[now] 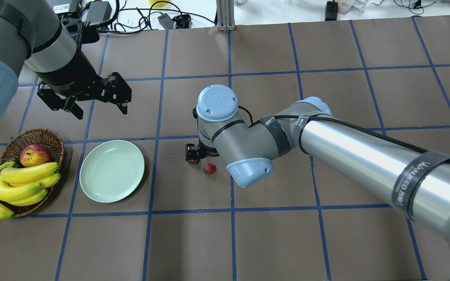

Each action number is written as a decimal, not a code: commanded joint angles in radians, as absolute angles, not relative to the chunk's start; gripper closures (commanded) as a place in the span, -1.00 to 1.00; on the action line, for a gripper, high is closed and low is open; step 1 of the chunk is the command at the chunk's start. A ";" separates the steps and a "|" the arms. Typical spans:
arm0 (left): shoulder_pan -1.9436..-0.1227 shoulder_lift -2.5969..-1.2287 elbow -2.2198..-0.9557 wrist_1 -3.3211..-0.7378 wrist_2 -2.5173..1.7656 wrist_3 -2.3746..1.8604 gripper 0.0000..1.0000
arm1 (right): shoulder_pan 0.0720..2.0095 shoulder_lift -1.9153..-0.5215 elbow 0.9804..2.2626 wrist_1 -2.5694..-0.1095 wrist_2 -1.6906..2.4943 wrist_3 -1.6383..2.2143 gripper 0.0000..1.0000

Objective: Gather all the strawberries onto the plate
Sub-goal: 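Move the right gripper to the strawberry farthest from the plate, then close the right gripper on the far strawberry and lift it, then carry the strawberry and release it beside the other two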

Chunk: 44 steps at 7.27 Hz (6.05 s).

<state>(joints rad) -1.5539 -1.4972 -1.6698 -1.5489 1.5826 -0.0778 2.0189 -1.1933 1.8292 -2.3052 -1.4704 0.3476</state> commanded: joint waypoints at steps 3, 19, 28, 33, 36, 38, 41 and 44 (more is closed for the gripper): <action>-1.554 -1.494 -1.678 -1.555 1.577 -0.083 -1.00 | 1.618 -1.325 1.838 -2.140 -1.479 0.071 -1.00; -1.552 -1.497 -1.707 -1.540 1.588 -0.072 -1.00 | 1.173 -1.338 2.181 -2.344 -1.560 -0.285 0.57; -1.549 -1.497 -1.707 -1.542 1.589 -0.071 -1.00 | 1.898 -1.191 1.805 -2.306 -1.534 0.319 0.66; -1.543 -1.497 -1.707 -1.542 1.592 -0.071 -1.00 | 2.124 -1.068 1.668 -2.321 -1.531 0.718 0.65; -1.542 -1.497 -1.707 -1.542 1.592 -0.071 -1.00 | 2.212 -1.022 1.651 -2.322 -1.542 0.818 0.59; -1.542 -1.497 -1.707 -1.542 1.592 -0.071 -1.00 | 2.227 -1.019 1.667 -2.315 -1.566 0.845 0.37; -1.543 -1.497 -1.707 -1.542 1.592 -0.071 -1.00 | 2.235 -1.023 1.690 -2.316 -1.569 0.881 -0.99; -1.545 -1.497 -1.701 -1.540 1.597 -0.071 -1.00 | 2.145 -1.214 1.701 -2.102 -1.569 0.711 -1.00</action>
<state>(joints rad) -1.5444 -1.4972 -1.7051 -1.5397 1.5935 -0.0706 2.2025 -1.1142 1.6926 -2.2382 -1.5688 0.7812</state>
